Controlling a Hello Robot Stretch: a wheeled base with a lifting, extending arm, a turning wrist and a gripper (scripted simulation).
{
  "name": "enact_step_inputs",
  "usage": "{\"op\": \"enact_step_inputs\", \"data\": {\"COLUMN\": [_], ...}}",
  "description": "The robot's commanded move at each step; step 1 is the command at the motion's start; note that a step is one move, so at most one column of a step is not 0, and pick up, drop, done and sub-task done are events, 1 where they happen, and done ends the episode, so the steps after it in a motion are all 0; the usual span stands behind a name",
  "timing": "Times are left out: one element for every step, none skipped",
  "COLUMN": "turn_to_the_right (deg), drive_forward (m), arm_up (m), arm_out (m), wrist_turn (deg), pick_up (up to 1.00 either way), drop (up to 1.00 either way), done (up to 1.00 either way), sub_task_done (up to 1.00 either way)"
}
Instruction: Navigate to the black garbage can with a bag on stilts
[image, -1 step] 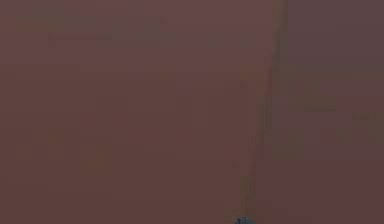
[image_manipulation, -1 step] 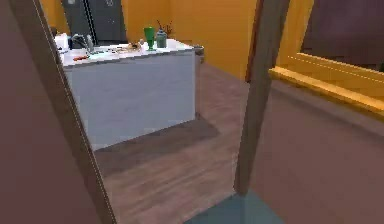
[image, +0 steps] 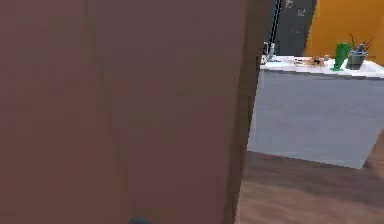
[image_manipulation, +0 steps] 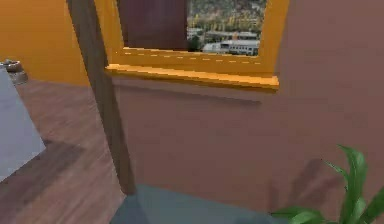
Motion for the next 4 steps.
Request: {"op": "enact_step_inputs", "data": {"turn_to_the_right": [39.0,0.0,15.0,0.0], "drive_forward": [0.0,0.65,0.0,0.45], "arm_up": [0.0,0.0,0.0,0.0], "arm_out": [0.0,0.0,0.0,0.0], "wrist_turn": [0.0,0.0,0.0,0.0], "pick_up": [0.0,0.0,0.0,0.0], "drop": [0.0,0.0,0.0,0.0], "done": [0.0,0.0,0.0,0.0], "sub_task_done": [0.0,0.0,0.0,0.0]}}
